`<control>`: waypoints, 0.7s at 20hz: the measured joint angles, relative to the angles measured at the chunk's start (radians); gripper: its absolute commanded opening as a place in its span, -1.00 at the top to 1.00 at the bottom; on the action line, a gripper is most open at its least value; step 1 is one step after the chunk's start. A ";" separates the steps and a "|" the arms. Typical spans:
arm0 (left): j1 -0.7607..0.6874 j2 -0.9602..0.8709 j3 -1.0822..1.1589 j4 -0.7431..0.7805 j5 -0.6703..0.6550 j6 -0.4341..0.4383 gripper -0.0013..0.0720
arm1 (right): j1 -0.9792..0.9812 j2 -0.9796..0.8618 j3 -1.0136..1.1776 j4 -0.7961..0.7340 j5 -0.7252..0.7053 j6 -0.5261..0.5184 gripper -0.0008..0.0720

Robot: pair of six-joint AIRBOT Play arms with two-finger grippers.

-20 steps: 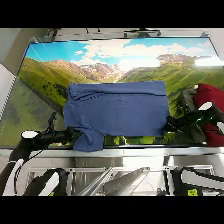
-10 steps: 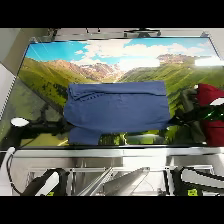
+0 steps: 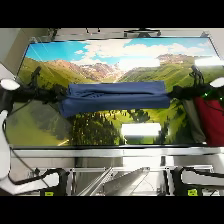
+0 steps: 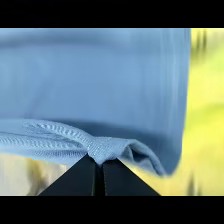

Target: Fold the shirts.

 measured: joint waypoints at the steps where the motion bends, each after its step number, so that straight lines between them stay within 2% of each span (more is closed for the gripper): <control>1: -0.013 -0.053 0.068 0.010 0.002 -0.003 0.94 | 0.019 -0.032 0.039 0.000 -0.023 -0.001 0.94; 5: -0.068 -0.263 0.306 0.079 0.000 -0.055 0.96 | 0.084 -0.194 0.193 -0.023 -0.077 0.010 0.94; 8: -0.115 -0.398 0.453 0.204 -0.007 -0.130 0.96 | 0.119 -0.293 0.284 -0.098 -0.090 0.084 0.94; 14: -0.169 -0.599 0.686 0.395 -0.037 -0.228 0.96 | 0.154 -0.390 0.374 -0.225 -0.126 0.157 0.94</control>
